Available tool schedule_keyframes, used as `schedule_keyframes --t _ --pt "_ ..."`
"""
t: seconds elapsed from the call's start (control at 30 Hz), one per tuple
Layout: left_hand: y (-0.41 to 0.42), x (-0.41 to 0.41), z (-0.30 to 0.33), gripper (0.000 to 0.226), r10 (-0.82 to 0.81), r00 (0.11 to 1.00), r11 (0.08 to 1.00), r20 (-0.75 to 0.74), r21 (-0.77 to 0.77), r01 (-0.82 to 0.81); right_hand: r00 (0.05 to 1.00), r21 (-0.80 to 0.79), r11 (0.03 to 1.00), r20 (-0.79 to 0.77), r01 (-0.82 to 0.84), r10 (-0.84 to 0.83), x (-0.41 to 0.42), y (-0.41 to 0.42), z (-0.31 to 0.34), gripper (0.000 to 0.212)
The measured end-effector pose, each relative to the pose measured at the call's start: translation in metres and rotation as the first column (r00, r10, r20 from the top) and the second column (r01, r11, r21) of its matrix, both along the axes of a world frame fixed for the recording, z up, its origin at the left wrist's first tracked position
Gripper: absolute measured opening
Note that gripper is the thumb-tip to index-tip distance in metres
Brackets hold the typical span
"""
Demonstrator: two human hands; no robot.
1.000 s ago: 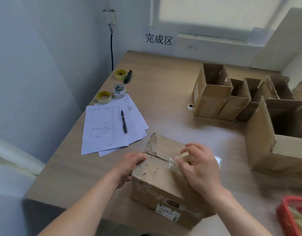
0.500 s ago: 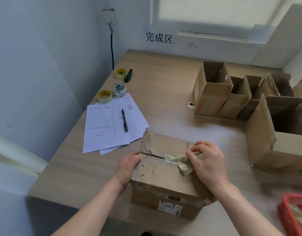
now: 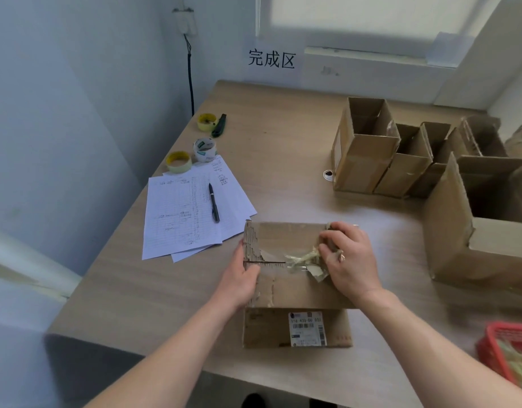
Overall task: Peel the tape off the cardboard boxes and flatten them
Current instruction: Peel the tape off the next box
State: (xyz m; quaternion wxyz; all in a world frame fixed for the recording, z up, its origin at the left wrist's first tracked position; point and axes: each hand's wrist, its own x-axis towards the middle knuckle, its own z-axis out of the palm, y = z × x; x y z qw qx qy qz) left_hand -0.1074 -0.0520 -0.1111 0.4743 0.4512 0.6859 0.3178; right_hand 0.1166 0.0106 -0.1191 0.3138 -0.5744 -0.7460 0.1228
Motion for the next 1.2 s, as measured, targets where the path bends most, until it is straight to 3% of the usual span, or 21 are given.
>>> schedule_keyframes --t 0.13,0.37,0.57,0.7,0.8,0.9,1.0,1.1,1.2 --pt "0.008 -0.001 0.008 0.058 -0.009 1.000 0.999 -0.008 -0.044 0.009 1.000 -0.058 0.998 0.017 0.010 -0.009 -0.001 0.007 0.010 0.014" --pt "0.001 -0.006 -0.002 0.064 -0.068 0.997 0.995 -0.018 -0.080 0.067 0.999 0.041 0.999 0.029 0.031 -0.032 0.000 -0.012 -0.008 0.023" --pt "0.028 -0.006 -0.010 0.072 -0.074 0.996 0.986 -0.051 -0.155 0.065 0.994 -0.194 0.979 0.071 -0.069 0.084 0.002 0.023 -0.028 0.016" --pt "0.039 -0.006 -0.023 0.078 -0.046 0.998 0.985 -0.032 -0.170 0.040 0.994 -0.103 0.993 0.086 -0.061 0.070 0.000 0.024 -0.039 0.015" --pt "0.037 0.001 -0.032 0.078 -0.075 0.981 0.994 -0.181 -0.092 0.060 0.979 0.007 0.999 0.199 -0.032 0.030 -0.002 0.015 -0.040 0.018" --pt "0.025 0.013 -0.044 0.067 -0.119 0.916 0.992 -0.384 -0.008 0.126 0.985 0.083 0.996 0.169 -0.031 0.017 -0.008 0.005 -0.031 0.018" --pt "0.020 0.014 -0.055 0.061 -0.065 0.914 0.994 -0.400 0.059 0.096 0.999 -0.107 0.993 -0.007 0.050 -0.051 -0.027 0.000 -0.020 0.025" --pt "0.020 0.013 -0.059 0.060 -0.059 0.906 0.994 -0.419 0.063 0.093 0.984 -0.199 0.969 0.134 0.146 -0.120 -0.043 -0.004 -0.022 0.050" --pt "0.021 0.013 -0.059 0.060 -0.061 0.899 0.993 -0.433 0.062 0.097 0.955 -0.157 0.976 0.278 0.154 -0.106 -0.046 -0.006 -0.028 0.052"
